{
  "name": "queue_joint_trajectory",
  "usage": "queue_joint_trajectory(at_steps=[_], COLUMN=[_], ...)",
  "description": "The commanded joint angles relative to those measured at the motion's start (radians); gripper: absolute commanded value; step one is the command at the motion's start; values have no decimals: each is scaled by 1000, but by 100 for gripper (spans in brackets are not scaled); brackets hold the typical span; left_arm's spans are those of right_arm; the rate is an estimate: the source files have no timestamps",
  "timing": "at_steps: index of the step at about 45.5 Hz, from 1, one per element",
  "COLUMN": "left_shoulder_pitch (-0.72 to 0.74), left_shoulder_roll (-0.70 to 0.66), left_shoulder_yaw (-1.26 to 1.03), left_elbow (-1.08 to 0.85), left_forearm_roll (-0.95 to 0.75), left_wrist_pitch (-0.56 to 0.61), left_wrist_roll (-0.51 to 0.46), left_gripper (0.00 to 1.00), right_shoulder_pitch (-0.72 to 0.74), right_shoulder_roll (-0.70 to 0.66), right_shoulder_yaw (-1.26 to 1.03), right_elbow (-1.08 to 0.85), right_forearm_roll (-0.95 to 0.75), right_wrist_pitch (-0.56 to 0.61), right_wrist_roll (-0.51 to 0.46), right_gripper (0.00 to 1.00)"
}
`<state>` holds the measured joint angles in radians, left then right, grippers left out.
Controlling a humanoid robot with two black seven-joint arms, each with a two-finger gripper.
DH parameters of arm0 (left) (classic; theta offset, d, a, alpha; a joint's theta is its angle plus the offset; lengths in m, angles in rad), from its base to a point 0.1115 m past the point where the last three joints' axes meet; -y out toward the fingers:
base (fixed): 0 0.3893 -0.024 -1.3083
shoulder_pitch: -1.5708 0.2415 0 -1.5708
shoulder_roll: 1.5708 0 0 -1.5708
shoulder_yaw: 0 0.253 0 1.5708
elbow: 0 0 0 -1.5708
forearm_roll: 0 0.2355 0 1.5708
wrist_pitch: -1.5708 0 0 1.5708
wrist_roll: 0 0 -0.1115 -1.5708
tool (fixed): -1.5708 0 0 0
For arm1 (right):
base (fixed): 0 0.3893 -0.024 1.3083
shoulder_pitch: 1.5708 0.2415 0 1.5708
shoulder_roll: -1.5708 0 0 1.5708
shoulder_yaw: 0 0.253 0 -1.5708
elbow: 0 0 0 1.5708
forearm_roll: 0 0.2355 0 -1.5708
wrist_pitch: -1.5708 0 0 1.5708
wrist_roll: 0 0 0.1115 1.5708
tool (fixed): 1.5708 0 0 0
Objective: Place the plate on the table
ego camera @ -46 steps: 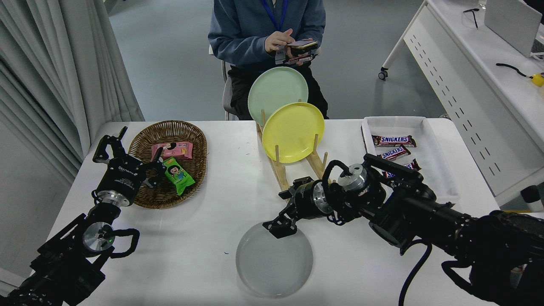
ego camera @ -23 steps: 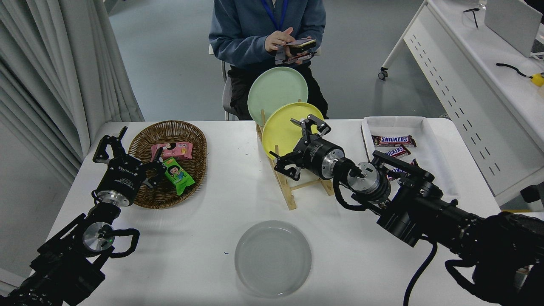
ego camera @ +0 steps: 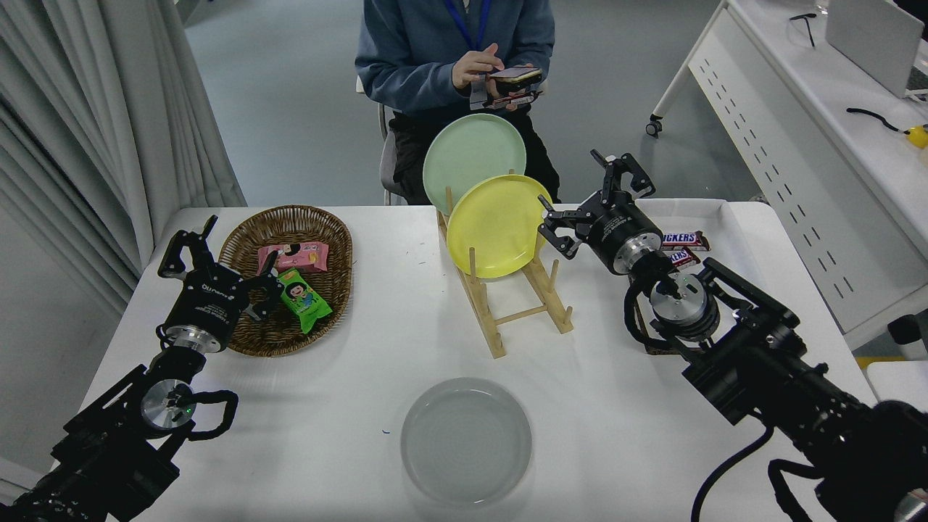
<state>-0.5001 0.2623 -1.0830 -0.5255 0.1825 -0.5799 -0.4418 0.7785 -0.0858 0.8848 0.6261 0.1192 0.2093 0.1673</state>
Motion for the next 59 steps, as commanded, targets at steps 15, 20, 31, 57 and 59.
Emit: queue_joint_trajectory(at_steps=[15,20,31,57,59], left_shoulder_pitch=[0,0,0,0,0], left_shoulder_roll=[0,0,0,0,0], left_shoulder_yaw=[0,0,0,0,0], left_elbow=[-1,1,1,-1,-1], left_forearm_roll=[0,0,0,0,0], left_wrist_pitch=[0,0,0,0,0], left_wrist_roll=[0,0,0,0,0], left_gripper=[100,100,100,100,100], right_shoulder_pitch=[-68,-62,-31,-182,-191], right_shoulder_roll=[34,41,54,-37,-37], right_shoulder_yaw=[181,183,168,40,43], right_elbow=[-298,-325,-401,-137,-134], right_forearm_roll=[-69,-69,-69,-173,-177], right_wrist_pitch=[254,260,246,142,140], right_wrist_roll=[8,11,18,20,20], right_gripper=[100,100,100,100,100])
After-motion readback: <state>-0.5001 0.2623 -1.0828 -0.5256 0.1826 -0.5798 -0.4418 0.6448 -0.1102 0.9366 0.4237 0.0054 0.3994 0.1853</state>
